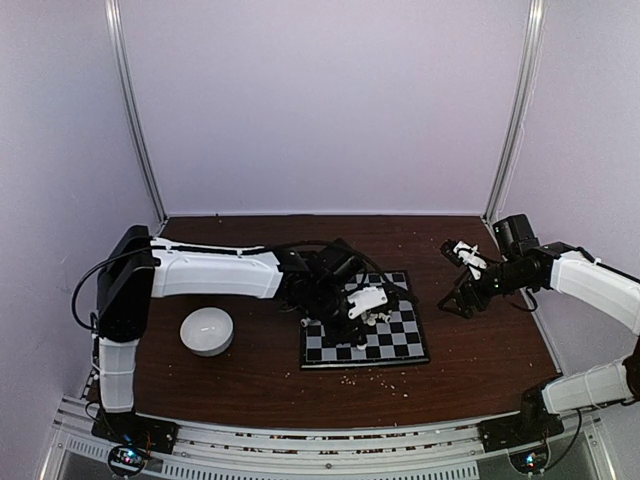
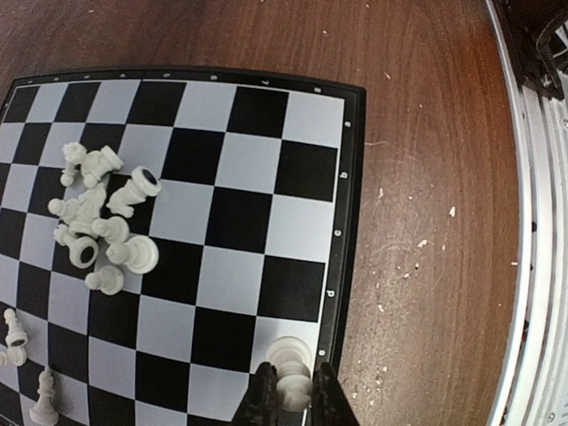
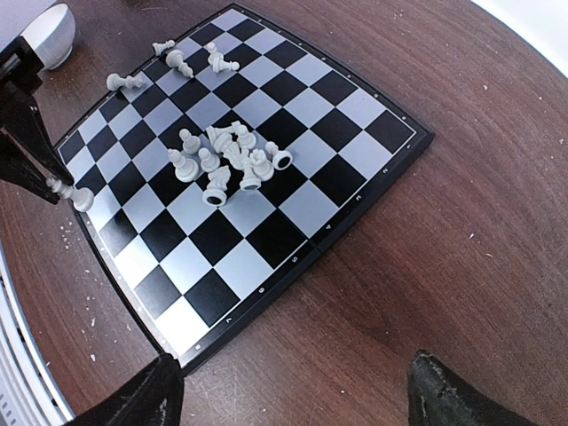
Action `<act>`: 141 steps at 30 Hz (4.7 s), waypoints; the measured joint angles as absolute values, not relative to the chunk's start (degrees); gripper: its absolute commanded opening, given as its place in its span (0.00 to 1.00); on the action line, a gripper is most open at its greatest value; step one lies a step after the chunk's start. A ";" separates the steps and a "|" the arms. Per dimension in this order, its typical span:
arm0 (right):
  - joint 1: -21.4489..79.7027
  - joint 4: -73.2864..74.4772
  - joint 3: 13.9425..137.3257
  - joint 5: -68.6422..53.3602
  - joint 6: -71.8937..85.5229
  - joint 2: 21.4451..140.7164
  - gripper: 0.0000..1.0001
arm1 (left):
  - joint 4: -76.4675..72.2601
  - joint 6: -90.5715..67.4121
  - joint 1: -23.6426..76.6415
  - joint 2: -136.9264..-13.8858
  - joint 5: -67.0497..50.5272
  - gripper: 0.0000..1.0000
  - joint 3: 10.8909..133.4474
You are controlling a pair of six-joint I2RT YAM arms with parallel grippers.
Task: Set up the chess pieces on the board
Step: Place the queen at d1, then pick up the bishop from the chessboard.
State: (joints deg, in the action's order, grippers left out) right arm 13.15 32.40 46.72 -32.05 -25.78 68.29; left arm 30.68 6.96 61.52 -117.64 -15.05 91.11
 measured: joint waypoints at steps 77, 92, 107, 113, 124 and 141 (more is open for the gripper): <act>32.97 45.91 79.33 -22.96 -25.30 96.20 0.51 | 18.65 -31.33 44.29 -107.87 -5.21 0.46 78.13; 39.75 53.56 85.36 -20.51 -25.52 107.35 0.44 | 18.04 -33.58 43.83 -107.15 -3.86 0.46 78.13; 40.56 53.43 87.94 -16.64 -23.55 111.61 0.27 | 17.96 -34.39 43.18 -106.41 -4.05 0.45 77.21; 40.56 53.41 87.94 -16.84 -23.55 113.10 0.26 | 17.93 -34.46 43.18 -106.41 -4.10 0.45 76.71; 40.80 53.39 89.93 -16.84 -23.05 115.63 0.19 | 17.85 -34.44 43.18 -106.41 -4.10 0.45 76.36; 41.04 54.30 90.56 -16.36 -22.24 115.92 0.00 | 17.78 -34.39 43.18 -106.41 -4.12 0.45 76.18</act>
